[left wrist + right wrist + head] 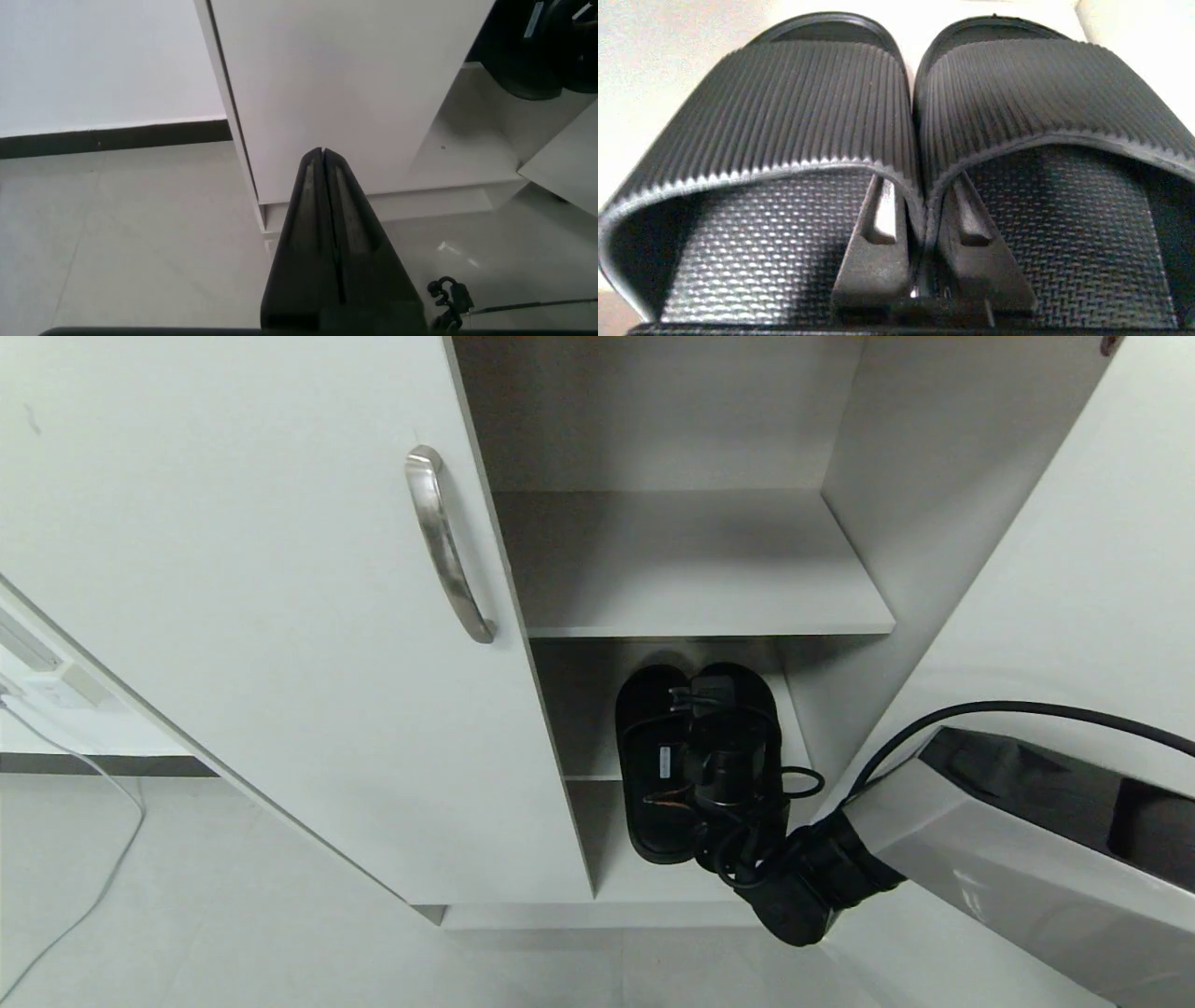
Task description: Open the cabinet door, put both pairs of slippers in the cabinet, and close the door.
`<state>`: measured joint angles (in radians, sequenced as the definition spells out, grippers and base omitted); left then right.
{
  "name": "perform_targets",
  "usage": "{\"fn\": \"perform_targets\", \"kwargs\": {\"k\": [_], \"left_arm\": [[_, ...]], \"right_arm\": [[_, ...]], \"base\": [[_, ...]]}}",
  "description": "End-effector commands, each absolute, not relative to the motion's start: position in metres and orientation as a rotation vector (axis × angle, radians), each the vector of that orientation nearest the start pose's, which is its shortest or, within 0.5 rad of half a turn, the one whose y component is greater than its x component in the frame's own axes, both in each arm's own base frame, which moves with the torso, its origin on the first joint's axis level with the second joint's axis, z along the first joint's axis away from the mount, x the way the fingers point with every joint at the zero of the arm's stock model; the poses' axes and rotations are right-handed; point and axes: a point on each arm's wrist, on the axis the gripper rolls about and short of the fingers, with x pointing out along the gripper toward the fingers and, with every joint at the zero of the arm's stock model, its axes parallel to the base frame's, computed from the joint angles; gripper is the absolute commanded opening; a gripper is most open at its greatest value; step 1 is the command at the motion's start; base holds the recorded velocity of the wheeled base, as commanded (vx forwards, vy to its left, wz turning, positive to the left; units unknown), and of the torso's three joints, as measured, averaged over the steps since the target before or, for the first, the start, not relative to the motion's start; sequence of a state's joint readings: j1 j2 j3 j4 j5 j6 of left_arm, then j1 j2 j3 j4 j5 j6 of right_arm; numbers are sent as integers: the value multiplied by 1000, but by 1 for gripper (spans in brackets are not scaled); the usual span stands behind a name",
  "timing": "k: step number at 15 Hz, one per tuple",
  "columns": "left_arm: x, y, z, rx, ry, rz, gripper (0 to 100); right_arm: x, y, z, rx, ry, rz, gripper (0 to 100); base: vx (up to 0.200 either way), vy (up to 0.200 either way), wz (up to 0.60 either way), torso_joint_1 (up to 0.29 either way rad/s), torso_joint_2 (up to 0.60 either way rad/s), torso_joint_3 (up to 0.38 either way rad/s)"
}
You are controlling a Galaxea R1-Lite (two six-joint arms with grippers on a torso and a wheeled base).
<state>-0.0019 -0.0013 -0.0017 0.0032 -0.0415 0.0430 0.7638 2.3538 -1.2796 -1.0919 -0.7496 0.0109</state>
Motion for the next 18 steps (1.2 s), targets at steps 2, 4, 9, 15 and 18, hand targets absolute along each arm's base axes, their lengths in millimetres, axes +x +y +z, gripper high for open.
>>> {"fn": "perform_targets", "kwargs": {"k": [2,4,9,15,18], "left_arm": [[-23,-1,76,43,1,-43,0],[-23,-1,76,41,1,-43,0],[-23,-1,76,41,1,-41,0],[-23,-1,76,41,1,-41,0],[-23,-1,76,41,1,-43,0]], "right_arm": [[366,308,92,41,-33,-18,0],[375,308,93,37,-30,-31,0],[401,305,118,61,-56,-67,0],[415,305,115,81,-42,-85,0],[419,307,112,99,-22,-85,0]], "base": [[0,0,0,0,0,0],[0,0,0,0,0,0],[0,0,0,0,0,0],[0,0,0,0,0,0],[0,0,0,0,0,0]]}}
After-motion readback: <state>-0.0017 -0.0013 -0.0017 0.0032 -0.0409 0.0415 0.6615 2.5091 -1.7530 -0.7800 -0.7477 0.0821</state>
